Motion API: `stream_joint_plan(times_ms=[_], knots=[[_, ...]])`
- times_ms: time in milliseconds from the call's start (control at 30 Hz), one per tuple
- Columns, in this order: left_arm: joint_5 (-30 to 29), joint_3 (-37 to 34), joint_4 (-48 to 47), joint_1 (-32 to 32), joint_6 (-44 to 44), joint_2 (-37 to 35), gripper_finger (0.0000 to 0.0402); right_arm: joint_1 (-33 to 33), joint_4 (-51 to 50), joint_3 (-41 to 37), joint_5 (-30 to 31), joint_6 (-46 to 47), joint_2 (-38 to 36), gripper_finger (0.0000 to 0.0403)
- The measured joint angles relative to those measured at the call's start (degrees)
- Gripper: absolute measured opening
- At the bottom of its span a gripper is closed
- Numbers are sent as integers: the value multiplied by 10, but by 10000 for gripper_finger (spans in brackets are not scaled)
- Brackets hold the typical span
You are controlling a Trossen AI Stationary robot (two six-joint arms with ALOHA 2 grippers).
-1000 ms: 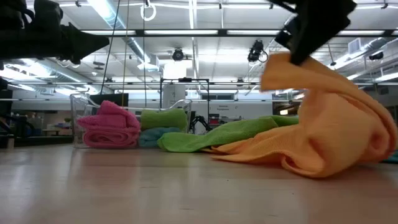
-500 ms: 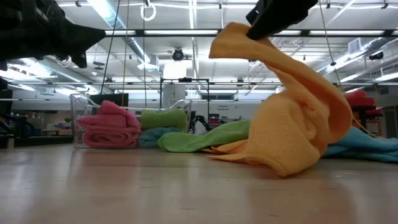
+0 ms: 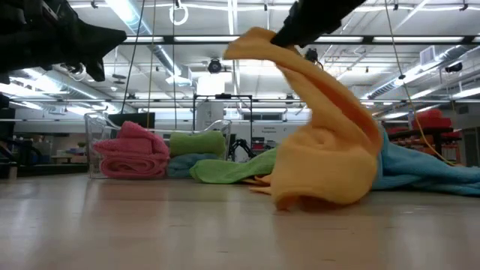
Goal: Fold microfiber towels
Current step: Fold the bottom yellow microfiber towel
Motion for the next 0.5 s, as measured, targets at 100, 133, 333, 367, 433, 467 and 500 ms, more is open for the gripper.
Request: stream_joint_plan(times_ms=[100,133,333,367,433,467,500], knots=[[0,0,4,0,-19,0,13,-12,32,3,0,-14,0,14],[0,0,4,0,-19,0,13,-15,31,11,0,-21,0,14],[0,0,3,0,-18,0,28,-21,-27,94,10,-49,0,14],[0,0,3,0,-18,0,30,-22,-38,107,13,-52,0,14],[0,0,3,0,-18,0,33,-25,-47,131,17,-62,0,14],[0,0,3,0,-18,0,34,-25,-51,142,18,-64,0,14],[0,0,4,0,-19,0,34,-25,-53,151,18,-65,0,14]])
